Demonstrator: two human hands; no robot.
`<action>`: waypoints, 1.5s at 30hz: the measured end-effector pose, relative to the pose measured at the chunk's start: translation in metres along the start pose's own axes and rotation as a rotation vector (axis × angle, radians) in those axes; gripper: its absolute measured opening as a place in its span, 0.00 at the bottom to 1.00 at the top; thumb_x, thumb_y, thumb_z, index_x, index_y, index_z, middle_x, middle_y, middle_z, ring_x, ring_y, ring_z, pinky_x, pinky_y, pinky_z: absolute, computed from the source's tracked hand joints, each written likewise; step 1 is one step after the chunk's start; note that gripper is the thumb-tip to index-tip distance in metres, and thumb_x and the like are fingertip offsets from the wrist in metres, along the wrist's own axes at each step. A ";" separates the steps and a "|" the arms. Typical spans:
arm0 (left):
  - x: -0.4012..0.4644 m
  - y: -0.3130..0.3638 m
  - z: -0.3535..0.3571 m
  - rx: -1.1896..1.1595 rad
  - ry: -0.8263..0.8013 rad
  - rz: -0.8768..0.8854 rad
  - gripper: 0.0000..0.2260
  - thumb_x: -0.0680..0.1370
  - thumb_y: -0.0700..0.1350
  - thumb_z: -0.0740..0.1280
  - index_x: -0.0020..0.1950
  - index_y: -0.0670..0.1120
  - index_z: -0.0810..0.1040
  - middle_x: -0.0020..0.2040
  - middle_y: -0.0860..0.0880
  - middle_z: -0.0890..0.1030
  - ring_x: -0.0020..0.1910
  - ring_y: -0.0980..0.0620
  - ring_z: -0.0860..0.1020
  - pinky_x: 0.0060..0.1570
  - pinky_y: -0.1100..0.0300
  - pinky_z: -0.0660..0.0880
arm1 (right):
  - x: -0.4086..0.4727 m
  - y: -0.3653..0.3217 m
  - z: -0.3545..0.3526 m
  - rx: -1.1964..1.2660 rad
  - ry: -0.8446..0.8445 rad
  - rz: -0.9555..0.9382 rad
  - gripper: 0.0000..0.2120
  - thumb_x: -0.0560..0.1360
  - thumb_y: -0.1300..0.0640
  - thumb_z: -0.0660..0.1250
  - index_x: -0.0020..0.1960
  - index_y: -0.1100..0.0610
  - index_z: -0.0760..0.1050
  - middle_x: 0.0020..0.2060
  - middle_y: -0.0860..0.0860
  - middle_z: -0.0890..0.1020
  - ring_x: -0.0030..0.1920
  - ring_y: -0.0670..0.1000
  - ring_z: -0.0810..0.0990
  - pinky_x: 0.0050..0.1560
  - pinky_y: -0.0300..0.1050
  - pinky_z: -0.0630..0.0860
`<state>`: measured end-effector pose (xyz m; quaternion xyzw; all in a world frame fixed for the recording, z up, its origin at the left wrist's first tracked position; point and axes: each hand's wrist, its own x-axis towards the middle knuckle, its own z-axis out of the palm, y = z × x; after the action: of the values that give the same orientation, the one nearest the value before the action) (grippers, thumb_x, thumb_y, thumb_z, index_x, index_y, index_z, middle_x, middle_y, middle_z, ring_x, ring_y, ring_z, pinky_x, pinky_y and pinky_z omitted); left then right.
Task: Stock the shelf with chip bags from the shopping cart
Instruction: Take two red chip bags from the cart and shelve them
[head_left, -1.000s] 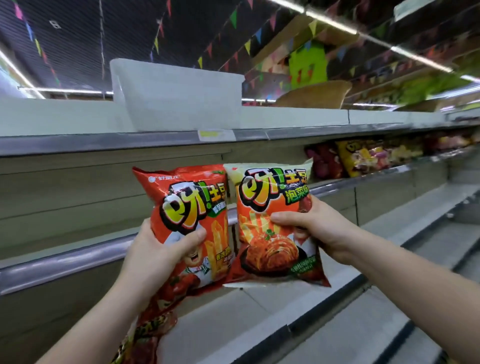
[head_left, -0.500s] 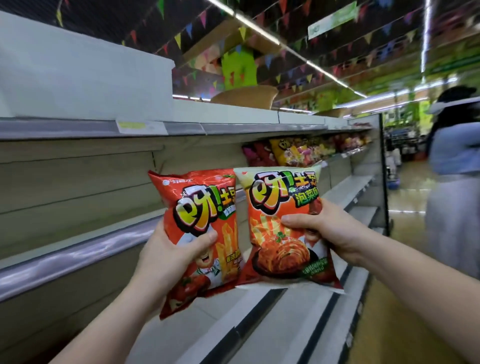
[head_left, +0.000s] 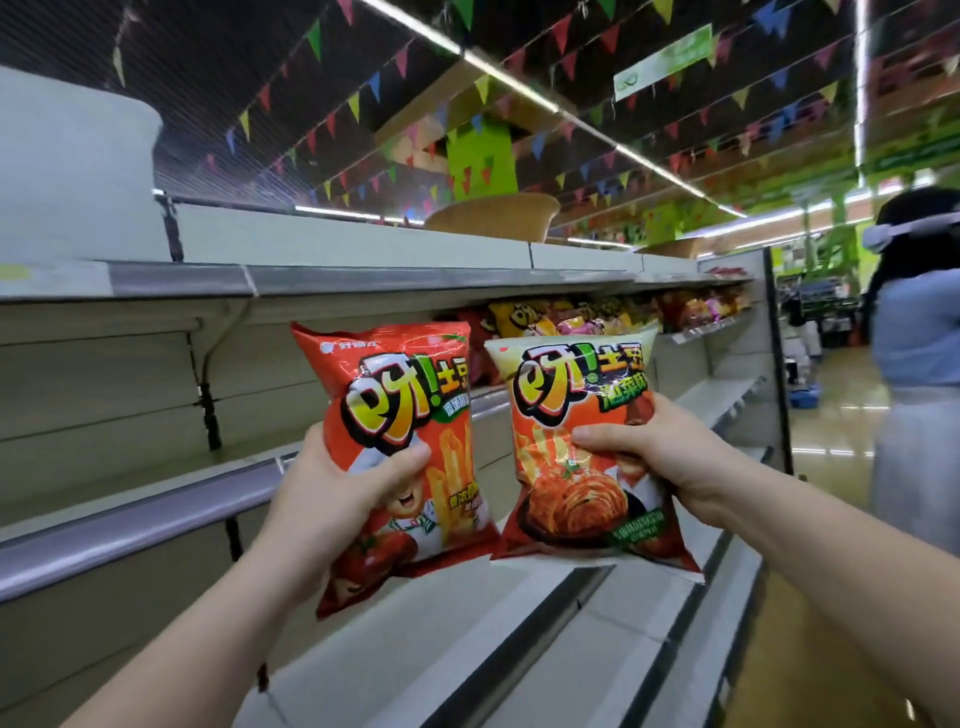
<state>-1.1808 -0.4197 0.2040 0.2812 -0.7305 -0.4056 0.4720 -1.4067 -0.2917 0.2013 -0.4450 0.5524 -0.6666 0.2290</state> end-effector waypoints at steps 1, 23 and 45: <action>0.009 0.002 0.012 -0.016 0.014 -0.001 0.15 0.67 0.47 0.77 0.50 0.54 0.77 0.46 0.54 0.85 0.43 0.52 0.84 0.45 0.55 0.78 | 0.012 0.002 -0.011 0.002 0.003 0.008 0.16 0.64 0.63 0.76 0.49 0.56 0.76 0.40 0.53 0.85 0.38 0.52 0.84 0.40 0.45 0.79; 0.207 -0.021 0.083 0.073 0.120 -0.096 0.41 0.53 0.60 0.81 0.61 0.46 0.75 0.47 0.48 0.86 0.43 0.48 0.85 0.48 0.52 0.79 | 0.280 0.045 -0.064 0.122 -0.235 0.172 0.26 0.57 0.54 0.75 0.53 0.62 0.79 0.41 0.59 0.85 0.33 0.55 0.84 0.37 0.49 0.82; 0.281 -0.025 0.128 0.146 0.380 -0.295 0.39 0.46 0.58 0.82 0.53 0.45 0.79 0.44 0.42 0.85 0.40 0.43 0.85 0.36 0.56 0.81 | 0.495 0.078 0.013 0.009 -0.685 0.257 0.13 0.75 0.57 0.66 0.35 0.63 0.74 0.26 0.58 0.80 0.25 0.54 0.79 0.31 0.42 0.78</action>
<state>-1.4089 -0.6139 0.2830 0.4893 -0.6071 -0.3560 0.5151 -1.6578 -0.7155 0.2966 -0.5683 0.4920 -0.4471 0.4848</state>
